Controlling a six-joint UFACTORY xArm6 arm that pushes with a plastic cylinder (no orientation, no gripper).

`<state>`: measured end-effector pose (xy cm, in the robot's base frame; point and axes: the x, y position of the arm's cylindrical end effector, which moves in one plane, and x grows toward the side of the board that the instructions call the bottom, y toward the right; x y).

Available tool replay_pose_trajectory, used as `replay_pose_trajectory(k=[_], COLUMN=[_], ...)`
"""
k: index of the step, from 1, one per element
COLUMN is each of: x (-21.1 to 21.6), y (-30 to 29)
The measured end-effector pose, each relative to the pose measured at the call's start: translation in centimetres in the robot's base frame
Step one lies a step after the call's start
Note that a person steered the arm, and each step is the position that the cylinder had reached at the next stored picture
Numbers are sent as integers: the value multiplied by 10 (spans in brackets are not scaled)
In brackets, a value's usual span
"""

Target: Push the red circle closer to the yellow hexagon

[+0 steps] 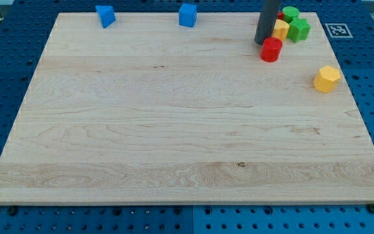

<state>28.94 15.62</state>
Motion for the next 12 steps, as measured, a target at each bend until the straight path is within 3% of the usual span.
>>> replay_pose_trajectory(k=[2, 7, 9, 11, 12], x=[0, 1, 2, 44, 36], y=[40, 45, -1, -2, 4])
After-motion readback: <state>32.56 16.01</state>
